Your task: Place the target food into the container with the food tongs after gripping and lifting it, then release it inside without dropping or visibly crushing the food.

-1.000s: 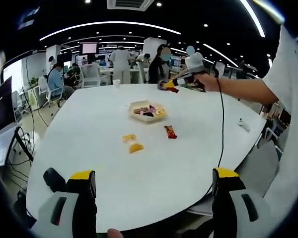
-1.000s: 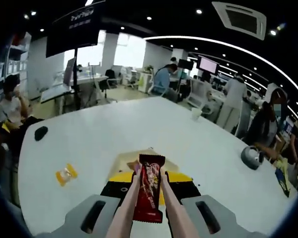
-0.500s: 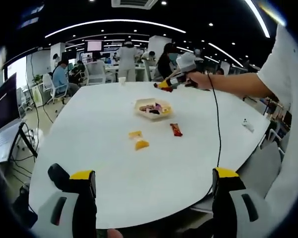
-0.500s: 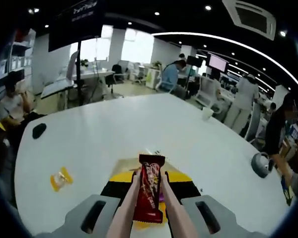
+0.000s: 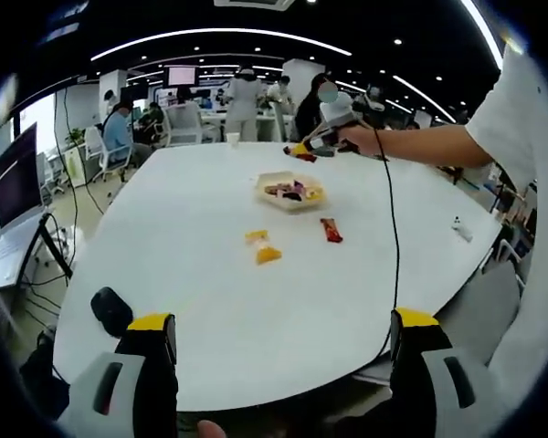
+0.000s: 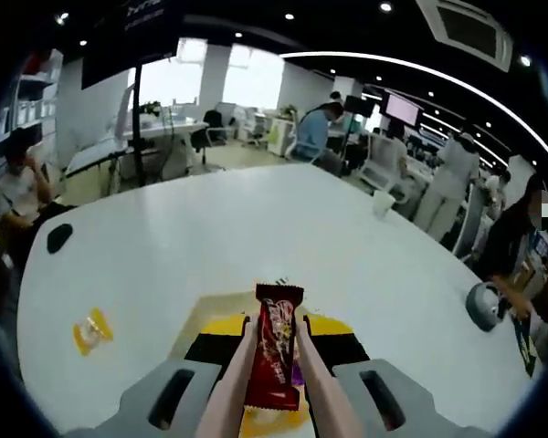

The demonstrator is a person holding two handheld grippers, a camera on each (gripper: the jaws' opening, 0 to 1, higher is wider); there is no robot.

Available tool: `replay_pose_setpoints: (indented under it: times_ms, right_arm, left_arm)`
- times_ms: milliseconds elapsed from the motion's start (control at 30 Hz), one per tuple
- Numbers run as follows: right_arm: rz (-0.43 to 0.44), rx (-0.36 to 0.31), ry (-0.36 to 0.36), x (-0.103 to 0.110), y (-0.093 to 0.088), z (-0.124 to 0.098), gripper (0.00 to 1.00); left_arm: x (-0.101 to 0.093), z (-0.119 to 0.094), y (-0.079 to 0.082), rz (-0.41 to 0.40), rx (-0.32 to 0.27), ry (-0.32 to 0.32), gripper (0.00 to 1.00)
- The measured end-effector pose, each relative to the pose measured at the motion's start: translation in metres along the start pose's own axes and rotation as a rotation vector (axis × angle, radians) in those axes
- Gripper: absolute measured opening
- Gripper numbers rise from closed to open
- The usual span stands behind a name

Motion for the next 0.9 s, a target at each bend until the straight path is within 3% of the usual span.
replay_pose_setpoints:
  times_ms: [133, 200, 267, 667, 900]
  right_arm:
    - [-0.002, -0.011, -0.016, -0.005, 0.0, 0.002, 0.26]
    - [0.064, -0.004, 0.007, -0.001, -0.001, 0.002, 0.26]
    - [0.031, -0.02, -0.019, -0.003, 0.001, -0.002, 0.26]
    - [0.04, -0.032, -0.01, 0.003, 0.003, -0.024, 0.27]
    - [0.03, -0.045, -0.009, 0.011, 0.004, -0.049, 0.27]
  left_arm:
    - [0.001, 0.0, 0.002, 0.0, -0.001, 0.002, 0.98]
    - [0.001, -0.001, 0.002, 0.007, 0.001, 0.006, 0.98]
    - [0.002, -0.003, 0.003, 0.006, -0.003, 0.007, 0.98]
    - [-0.008, -0.012, 0.002, 0.014, -0.03, 0.007, 0.98]
    - [-0.016, -0.02, 0.003, 0.022, -0.053, 0.008, 0.98]
Point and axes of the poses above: the point that each gripper's makers call its tool centre point, and the gripper's own axes: z roughly forward along the fingers, x roughly to its left, y roughly out of its top, the point moved 5 cm from there along -z, roughly backward along the fingers, and after that the axes turned 10 degrees about -z, right-handed, at the moved point
